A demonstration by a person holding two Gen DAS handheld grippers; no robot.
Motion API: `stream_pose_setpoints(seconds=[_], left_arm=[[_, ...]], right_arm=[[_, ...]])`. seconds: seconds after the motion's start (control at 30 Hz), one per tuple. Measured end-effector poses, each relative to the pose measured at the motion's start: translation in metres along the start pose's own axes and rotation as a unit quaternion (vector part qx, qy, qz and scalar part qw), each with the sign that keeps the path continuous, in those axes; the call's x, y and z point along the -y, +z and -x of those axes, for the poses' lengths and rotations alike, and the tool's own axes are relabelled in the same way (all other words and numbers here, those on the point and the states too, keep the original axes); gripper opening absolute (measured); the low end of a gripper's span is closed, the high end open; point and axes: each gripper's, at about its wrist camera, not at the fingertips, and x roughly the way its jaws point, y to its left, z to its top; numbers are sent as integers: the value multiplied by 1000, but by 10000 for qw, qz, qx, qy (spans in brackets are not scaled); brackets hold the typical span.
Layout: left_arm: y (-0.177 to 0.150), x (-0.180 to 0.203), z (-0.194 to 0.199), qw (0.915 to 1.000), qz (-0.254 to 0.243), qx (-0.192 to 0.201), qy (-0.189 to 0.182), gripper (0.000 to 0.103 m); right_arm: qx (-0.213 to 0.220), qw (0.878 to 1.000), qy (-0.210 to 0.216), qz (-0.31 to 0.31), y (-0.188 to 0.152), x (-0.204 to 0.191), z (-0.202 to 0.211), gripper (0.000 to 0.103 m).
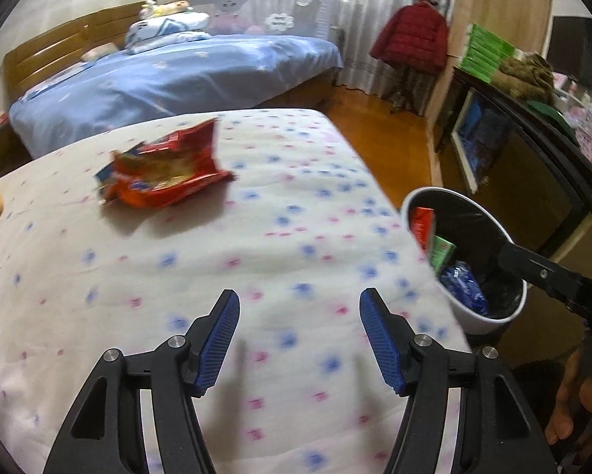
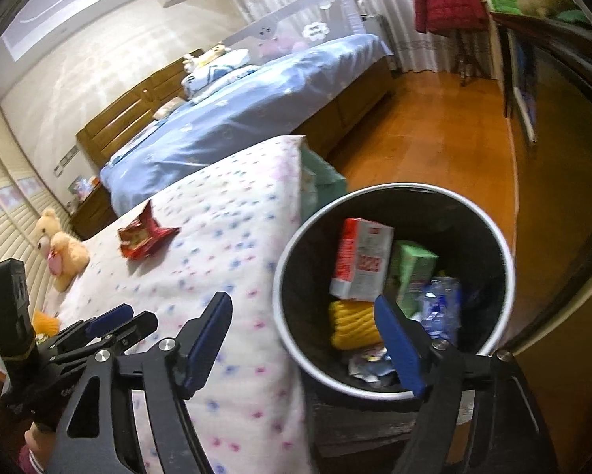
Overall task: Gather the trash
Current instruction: 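Move both tools back over the bed toward the two snack wrappers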
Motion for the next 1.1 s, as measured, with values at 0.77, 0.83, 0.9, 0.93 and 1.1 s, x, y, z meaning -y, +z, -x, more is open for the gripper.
stream_pose_setpoints(seconds=[0.77,0.83,0.9,0.93,1.1], left_arm=[[-11,-114,23,9932,918,33,719,64],[-10,-122,24,9921,994,28,761,64],[-9,-128,22,9913,1054,18,785,64],[-8,-131,21,9910,1079,11,796,64],[-2,-142,14,9898,1174,-8,812,64]], right_arm=[[-602,9928,774,684,-13,-99,-71,77],[-647,9919,826,716,-12,-106,-78,77],[-647,9910,901,755,-10,-114,-84,77],[-642,9907,919,774,-9,-117,-87,77],[-552,9895,1045,834,3,-132,-102,77]])
